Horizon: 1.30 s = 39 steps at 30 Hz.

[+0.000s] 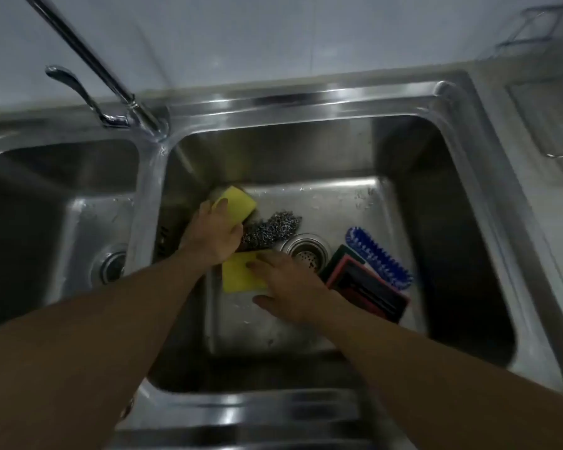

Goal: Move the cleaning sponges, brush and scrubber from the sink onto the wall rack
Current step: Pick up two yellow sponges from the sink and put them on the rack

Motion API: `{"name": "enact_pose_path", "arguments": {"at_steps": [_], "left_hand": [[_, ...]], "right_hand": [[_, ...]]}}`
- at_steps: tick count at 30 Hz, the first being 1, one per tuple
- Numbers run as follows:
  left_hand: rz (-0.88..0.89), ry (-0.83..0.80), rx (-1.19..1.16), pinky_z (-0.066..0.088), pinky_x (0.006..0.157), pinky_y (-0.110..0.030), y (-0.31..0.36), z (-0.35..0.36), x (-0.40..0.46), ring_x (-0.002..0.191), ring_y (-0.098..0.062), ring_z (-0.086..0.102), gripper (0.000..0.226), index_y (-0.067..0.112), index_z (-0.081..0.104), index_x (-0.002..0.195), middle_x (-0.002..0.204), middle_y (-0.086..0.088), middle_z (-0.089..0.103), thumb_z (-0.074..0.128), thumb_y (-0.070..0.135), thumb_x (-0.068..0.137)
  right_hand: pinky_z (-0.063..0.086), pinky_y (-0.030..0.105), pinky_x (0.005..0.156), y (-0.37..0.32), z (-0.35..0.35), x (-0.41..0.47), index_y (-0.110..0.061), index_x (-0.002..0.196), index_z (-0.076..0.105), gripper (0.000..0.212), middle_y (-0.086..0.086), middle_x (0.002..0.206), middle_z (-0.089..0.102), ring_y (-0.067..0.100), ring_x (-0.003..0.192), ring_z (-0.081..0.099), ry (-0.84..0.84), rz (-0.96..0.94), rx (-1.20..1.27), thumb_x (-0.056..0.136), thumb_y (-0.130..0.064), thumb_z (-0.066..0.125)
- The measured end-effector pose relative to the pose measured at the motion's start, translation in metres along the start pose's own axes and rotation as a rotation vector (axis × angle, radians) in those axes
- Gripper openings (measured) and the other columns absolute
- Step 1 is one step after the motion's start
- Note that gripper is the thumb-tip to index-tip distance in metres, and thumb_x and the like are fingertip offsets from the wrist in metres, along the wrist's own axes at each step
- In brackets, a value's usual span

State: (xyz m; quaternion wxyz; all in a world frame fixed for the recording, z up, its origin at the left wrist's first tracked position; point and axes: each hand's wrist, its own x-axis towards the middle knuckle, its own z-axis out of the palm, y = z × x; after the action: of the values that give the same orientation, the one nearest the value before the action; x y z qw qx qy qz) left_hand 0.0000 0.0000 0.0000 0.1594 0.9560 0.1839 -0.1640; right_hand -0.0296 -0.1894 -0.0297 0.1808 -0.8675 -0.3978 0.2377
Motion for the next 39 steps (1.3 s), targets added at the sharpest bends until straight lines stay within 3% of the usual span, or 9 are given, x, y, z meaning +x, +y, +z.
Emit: {"name": "enact_pose_path", "arguments": {"at_steps": [4,10,12,17,21,27,35,39], "left_hand": [[-0.020,-0.017,0.022,0.028,0.115,-0.042,-0.006,0.017,0.030,0.147,-0.036,0.020,0.073,0.015,0.018,0.155,0.163,-0.016,0.011,0.055,0.035,0.095],[-0.153,-0.003,-0.027,0.041,0.106,-0.044,-0.005,0.032,0.045,0.131,-0.042,0.043,0.101,0.015,0.016,0.155,0.151,-0.019,0.035,0.066,0.058,0.079],[-0.216,-0.038,-0.097,0.042,0.103,-0.041,-0.002,0.029,0.041,0.128,-0.044,0.046,0.106,0.014,0.012,0.155,0.146,-0.022,0.033,0.074,0.047,0.077],[-0.174,0.002,-0.126,0.045,0.098,-0.044,0.005,0.006,0.025,0.122,-0.050,0.048,0.084,0.012,0.026,0.147,0.144,-0.023,0.029,0.073,0.020,0.078],[-0.112,0.010,-0.157,0.044,0.102,-0.046,0.015,-0.014,0.008,0.124,-0.050,0.045,0.079,0.017,0.020,0.151,0.149,-0.024,0.024,0.064,0.021,0.085],[0.024,0.072,-0.168,0.046,0.099,-0.046,0.046,-0.050,-0.030,0.118,-0.043,0.052,0.061,0.009,0.043,0.138,0.133,-0.024,0.045,0.067,0.022,0.084],[0.125,0.172,-0.263,0.045,0.094,-0.040,0.107,-0.108,-0.077,0.117,-0.039,0.053,0.057,0.007,0.044,0.133,0.130,-0.019,0.050,0.068,0.021,0.083],[0.191,0.233,-0.330,0.048,0.094,-0.045,0.147,-0.138,-0.094,0.113,-0.041,0.055,0.054,0.005,0.044,0.130,0.127,-0.022,0.054,0.067,0.022,0.084]], "right_hand": [[0.033,0.051,0.111,-0.001,0.022,0.018,-0.025,0.158,0.032,0.075,0.013,0.154,0.034,0.035,0.142,0.029,-0.042,0.007,-0.141,0.094,-0.044,0.067],[0.045,0.050,0.100,-0.001,0.036,0.012,-0.020,0.141,0.048,0.062,0.018,0.138,0.038,0.039,0.127,0.040,0.006,0.112,-0.104,0.085,-0.023,0.074],[0.048,0.051,0.098,-0.002,0.032,0.008,-0.019,0.140,0.046,0.063,0.019,0.138,0.037,0.040,0.126,0.039,-0.018,0.149,-0.084,0.083,-0.023,0.073],[0.047,0.049,0.095,0.002,0.004,-0.011,-0.020,0.145,0.039,0.068,0.018,0.137,0.043,0.037,0.127,0.038,-0.014,0.204,-0.037,0.087,-0.039,0.069],[0.047,0.048,0.099,0.004,-0.026,-0.032,-0.025,0.151,0.034,0.072,0.014,0.144,0.041,0.034,0.132,0.038,0.042,0.262,0.006,0.090,-0.046,0.067],[0.042,0.048,0.106,0.003,-0.080,-0.075,-0.024,0.150,0.037,0.069,0.014,0.142,0.043,0.033,0.129,0.039,0.166,0.343,-0.002,0.091,-0.047,0.065],[0.043,0.050,0.106,-0.008,-0.163,-0.134,-0.021,0.148,0.042,0.066,0.019,0.140,0.049,0.039,0.130,0.043,0.376,0.454,-0.024,0.091,-0.044,0.065],[0.048,0.048,0.100,-0.013,-0.217,-0.160,-0.021,0.145,0.044,0.063,0.018,0.137,0.052,0.040,0.124,0.052,0.493,0.494,-0.072,0.091,-0.046,0.066]]}}
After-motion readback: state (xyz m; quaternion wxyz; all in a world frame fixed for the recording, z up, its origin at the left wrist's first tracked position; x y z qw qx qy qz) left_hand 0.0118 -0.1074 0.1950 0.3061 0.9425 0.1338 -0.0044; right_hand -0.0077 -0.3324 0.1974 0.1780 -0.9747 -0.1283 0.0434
